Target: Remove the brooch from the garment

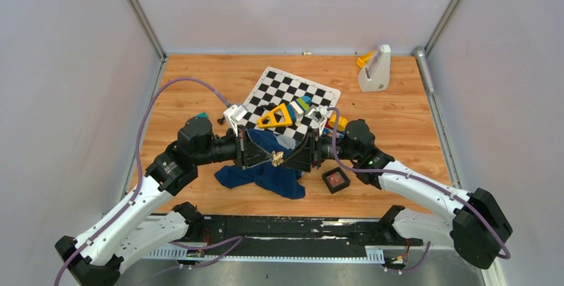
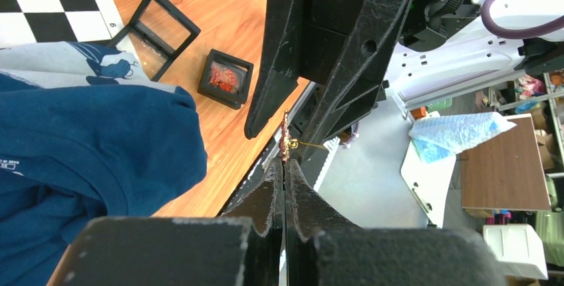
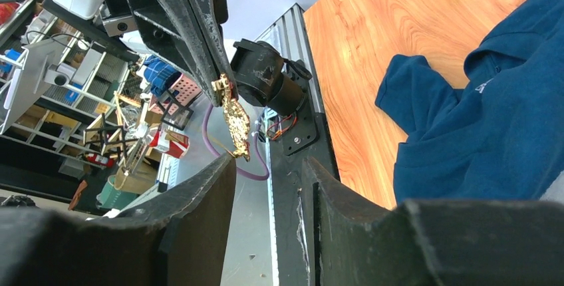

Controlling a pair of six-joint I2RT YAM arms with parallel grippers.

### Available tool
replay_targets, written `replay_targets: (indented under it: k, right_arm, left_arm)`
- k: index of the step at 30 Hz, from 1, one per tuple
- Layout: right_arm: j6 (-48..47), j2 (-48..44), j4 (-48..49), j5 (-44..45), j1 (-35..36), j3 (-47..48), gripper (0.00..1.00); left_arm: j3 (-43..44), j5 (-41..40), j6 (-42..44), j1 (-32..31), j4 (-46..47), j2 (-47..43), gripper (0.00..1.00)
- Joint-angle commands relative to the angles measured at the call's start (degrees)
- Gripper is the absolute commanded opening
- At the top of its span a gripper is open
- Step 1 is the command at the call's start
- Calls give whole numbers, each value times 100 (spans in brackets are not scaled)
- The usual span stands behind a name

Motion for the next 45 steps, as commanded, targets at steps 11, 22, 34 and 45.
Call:
replay_targets:
  k: [11,22,34,45]
  right_arm:
    - [179,266,553,-134,13,340,39]
    - [338,392,687,-101,15,411,38]
    - [462,423,650,130,14,393,30]
    - [483,111,670,584,-28,141,30]
  left_arm:
    - [-154,467,21,-7,549,61,0]
    - [-185,518,15,-11,610,105,0]
    - [-185,542,17,-7,608,96,0]
    - [-200,383,67,-7,491,58,0]
